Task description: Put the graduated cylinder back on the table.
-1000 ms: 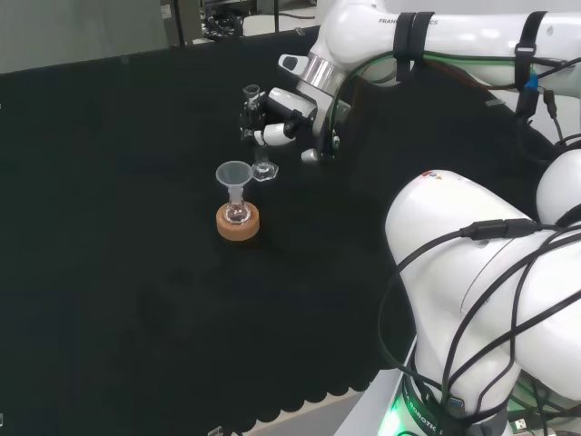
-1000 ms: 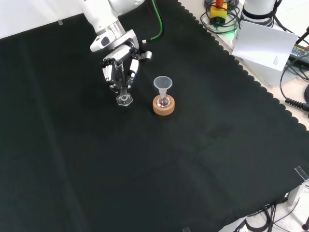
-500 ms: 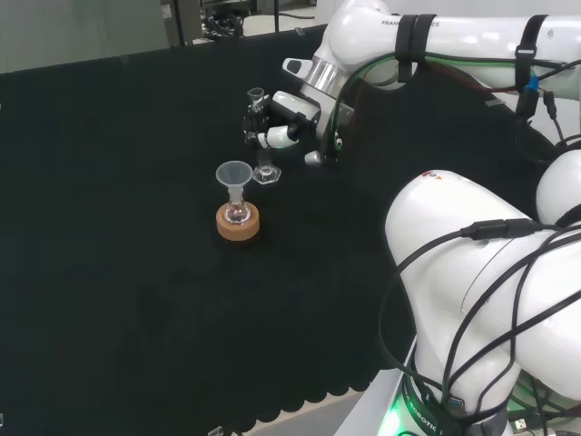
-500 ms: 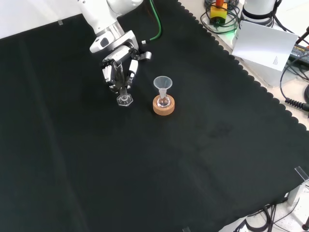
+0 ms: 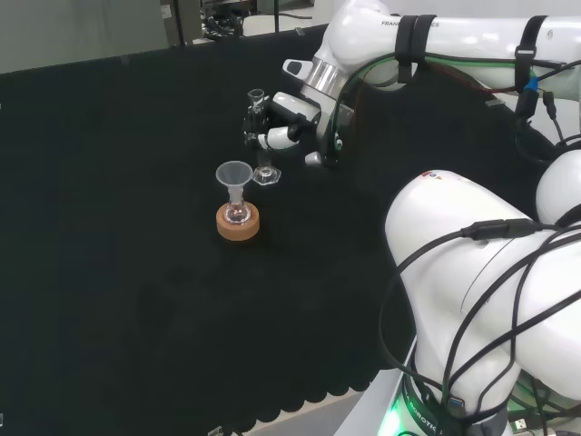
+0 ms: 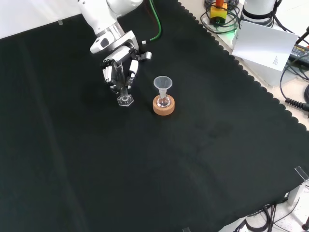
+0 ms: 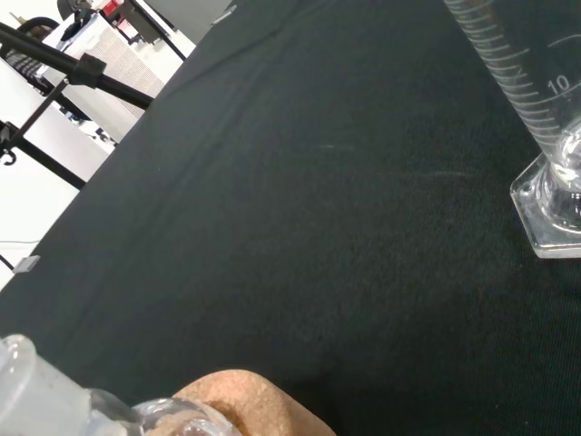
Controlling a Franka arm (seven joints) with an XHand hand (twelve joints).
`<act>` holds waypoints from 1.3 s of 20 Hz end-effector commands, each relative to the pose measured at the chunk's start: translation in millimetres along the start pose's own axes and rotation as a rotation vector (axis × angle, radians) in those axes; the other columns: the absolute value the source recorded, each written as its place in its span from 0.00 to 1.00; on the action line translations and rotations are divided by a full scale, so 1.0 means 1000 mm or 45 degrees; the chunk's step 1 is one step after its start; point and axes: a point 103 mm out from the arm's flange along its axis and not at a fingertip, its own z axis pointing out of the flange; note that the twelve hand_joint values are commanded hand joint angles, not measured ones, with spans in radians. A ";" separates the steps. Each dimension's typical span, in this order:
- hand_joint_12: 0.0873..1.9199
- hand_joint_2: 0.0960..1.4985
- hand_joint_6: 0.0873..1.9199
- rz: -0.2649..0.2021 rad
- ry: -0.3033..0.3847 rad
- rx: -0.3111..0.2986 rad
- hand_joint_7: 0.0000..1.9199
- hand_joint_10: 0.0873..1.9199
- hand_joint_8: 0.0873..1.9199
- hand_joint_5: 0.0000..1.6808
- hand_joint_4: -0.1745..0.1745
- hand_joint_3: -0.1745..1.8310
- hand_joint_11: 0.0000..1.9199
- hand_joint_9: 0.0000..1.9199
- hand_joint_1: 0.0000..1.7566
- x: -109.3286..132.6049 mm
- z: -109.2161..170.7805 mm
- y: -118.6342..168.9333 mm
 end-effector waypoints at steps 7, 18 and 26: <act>0.49 0.72 0.39 -0.012 0.033 0.015 0.43 0.00 0.29 0.50 0.27 0.04 0.50 0.65 0.64 0.000 -0.002 -0.003; 0.57 0.68 0.31 -0.009 0.020 0.018 0.39 0.00 0.28 0.48 0.39 0.00 0.39 0.60 0.60 -0.002 -0.005 -0.007; 0.63 0.64 0.32 0.007 0.012 0.004 0.31 0.00 0.29 0.34 0.37 0.00 0.30 0.53 0.56 0.002 -0.009 -0.007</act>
